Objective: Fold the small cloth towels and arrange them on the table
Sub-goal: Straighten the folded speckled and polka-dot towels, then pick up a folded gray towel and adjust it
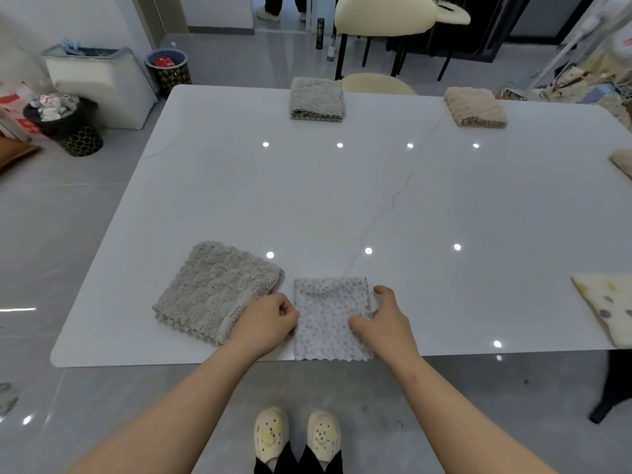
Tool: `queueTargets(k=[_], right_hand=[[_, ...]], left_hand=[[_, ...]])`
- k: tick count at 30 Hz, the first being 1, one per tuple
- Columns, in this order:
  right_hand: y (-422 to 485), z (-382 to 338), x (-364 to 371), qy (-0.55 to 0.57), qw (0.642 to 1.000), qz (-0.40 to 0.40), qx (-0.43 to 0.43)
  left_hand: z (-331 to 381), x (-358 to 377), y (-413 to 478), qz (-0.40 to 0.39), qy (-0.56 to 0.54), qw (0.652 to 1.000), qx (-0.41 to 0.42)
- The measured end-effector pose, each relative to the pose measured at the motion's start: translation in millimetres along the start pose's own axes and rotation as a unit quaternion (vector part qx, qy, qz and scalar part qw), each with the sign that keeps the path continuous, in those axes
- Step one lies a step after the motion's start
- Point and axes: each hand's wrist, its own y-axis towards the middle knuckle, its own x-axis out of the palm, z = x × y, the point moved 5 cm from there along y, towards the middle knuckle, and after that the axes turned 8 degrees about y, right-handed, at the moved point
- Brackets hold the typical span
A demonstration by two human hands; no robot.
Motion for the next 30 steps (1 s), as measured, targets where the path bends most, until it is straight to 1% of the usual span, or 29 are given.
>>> queueTargets(k=[8, 12, 16, 21, 26, 30], right_hand=[[-5, -5, -1, -0.020, 1.000, 0.003, -0.022], [-4, -7, -4, -0.023, 0.998, 0.044, -0.042], [-1, -17, -6, -0.041, 0.993, 0.078, -0.084], [0, -39, 7, -0.031, 0.990, 0.057, -0.122], [-3, -61, 49, 0.028, 0.993, 0.005, -0.112], [-2, -79, 89, 0.017, 0.993, 0.018, -0.112]], left_hand=[[1, -1, -6, 0.024, 0.018, 1.000, -0.007], [6, -9, -12, 0.060, -0.011, 0.998, 0.003], [11, -21, -14, 0.091, -0.040, 0.995, 0.021], [7, -47, -11, 0.133, -0.074, 0.988, 0.031], [-13, -76, -1, 0.171, -0.015, 0.984, 0.047], [-39, -101, 12, 0.192, 0.021, 0.978, 0.076]])
